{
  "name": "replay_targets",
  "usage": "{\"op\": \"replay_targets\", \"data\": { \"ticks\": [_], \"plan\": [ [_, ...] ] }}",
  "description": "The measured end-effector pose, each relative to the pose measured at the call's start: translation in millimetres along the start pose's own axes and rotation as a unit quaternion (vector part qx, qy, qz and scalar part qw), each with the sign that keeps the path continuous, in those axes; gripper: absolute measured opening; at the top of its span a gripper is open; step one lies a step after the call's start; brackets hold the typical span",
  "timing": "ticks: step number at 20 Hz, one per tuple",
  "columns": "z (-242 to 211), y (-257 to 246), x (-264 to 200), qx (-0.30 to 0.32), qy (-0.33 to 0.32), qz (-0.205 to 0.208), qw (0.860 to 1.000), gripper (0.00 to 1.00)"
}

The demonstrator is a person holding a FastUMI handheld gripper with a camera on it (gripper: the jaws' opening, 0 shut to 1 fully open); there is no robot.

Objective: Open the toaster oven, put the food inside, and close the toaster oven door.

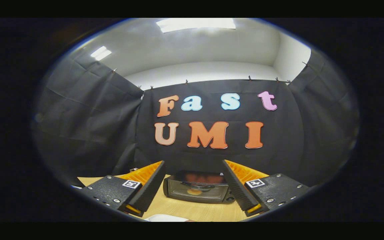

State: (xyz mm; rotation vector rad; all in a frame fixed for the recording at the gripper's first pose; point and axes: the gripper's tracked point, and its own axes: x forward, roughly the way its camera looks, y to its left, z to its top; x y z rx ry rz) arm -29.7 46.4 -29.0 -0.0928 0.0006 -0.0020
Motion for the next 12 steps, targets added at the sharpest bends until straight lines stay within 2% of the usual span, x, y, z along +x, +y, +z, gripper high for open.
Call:
{"op": "replay_targets", "data": {
  "ticks": [12],
  "plan": [
    [7.6, -4.2, 0.1, 0.01, -0.005, 0.002, 1.0, 0.99]
  ]
}}
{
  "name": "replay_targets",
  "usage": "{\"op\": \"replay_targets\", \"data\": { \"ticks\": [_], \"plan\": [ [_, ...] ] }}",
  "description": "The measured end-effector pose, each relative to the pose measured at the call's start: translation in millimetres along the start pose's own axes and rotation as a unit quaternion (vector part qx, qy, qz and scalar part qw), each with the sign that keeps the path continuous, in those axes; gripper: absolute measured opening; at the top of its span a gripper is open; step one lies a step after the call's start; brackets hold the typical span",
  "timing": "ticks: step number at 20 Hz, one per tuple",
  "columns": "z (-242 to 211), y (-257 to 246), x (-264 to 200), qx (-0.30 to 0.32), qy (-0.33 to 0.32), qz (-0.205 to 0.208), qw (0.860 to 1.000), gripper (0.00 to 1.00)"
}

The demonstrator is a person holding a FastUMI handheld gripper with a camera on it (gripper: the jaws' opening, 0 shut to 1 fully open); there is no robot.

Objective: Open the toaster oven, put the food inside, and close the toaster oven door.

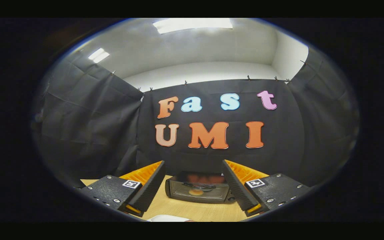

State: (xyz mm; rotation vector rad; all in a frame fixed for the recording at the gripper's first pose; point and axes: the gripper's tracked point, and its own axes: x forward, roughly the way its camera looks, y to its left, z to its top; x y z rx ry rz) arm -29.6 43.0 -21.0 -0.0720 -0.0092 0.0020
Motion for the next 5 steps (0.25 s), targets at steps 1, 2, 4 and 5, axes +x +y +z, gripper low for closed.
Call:
{"op": "replay_targets", "data": {
  "ticks": [1, 2, 4, 5],
  "plan": [
    [-0.5, -1.5, 0.3, -0.001, 0.0, -0.001, 1.0, 0.99],
    [-1.5, -3.2, 0.7, -0.001, 0.0, -0.004, 1.0, 0.99],
    [-3.6, -3.0, 1.5, 0.004, 0.004, -0.002, 1.0, 0.99],
    [-3.9, -2.5, 1.9, 0.006, 0.005, -0.001, 1.0, 0.99]
  ]
}}
